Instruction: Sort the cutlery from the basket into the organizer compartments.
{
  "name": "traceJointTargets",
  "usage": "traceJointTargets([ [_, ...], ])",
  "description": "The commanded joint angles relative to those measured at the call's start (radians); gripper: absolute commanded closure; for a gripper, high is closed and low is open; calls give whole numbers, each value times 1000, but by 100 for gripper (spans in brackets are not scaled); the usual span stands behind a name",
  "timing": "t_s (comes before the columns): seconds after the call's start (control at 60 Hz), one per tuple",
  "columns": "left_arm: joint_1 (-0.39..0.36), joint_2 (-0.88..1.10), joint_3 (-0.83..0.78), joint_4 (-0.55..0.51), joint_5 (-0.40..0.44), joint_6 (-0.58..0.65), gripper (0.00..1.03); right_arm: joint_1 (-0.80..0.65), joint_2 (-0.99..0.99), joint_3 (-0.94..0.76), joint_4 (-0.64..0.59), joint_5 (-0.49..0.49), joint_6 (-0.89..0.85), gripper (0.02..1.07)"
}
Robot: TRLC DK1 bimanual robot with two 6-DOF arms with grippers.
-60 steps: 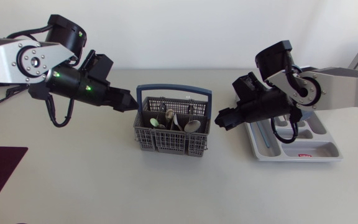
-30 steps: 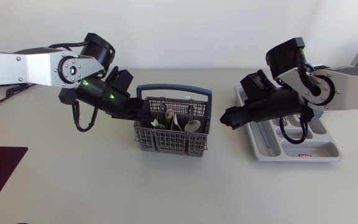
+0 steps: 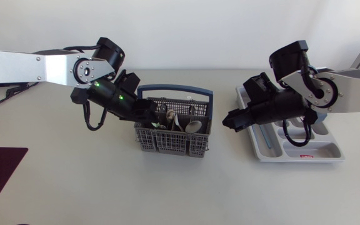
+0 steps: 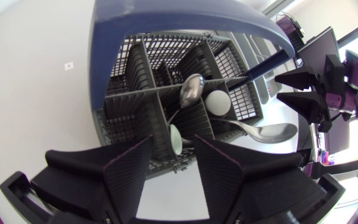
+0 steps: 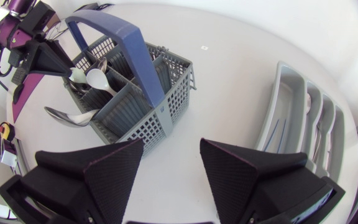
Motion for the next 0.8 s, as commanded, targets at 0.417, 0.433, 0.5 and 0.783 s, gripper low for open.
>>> traceJointTargets([
  [0.417, -25, 52, 30, 5, 5, -48, 79, -15, -26, -39, -1, -10, -22, 40],
  [0.433, -27, 53, 30, 6, 3, -48, 79, -15, -26, -39, -1, -10, -24, 40],
  [0.5, -27, 58, 28, 6, 5, -49, 82, -17, -26, -39, -1, -11, -25, 40],
  [0.783, -40, 55, 34, 14, -1, -51, 96, -17, -27, -48, 3, -13, -30, 40],
])
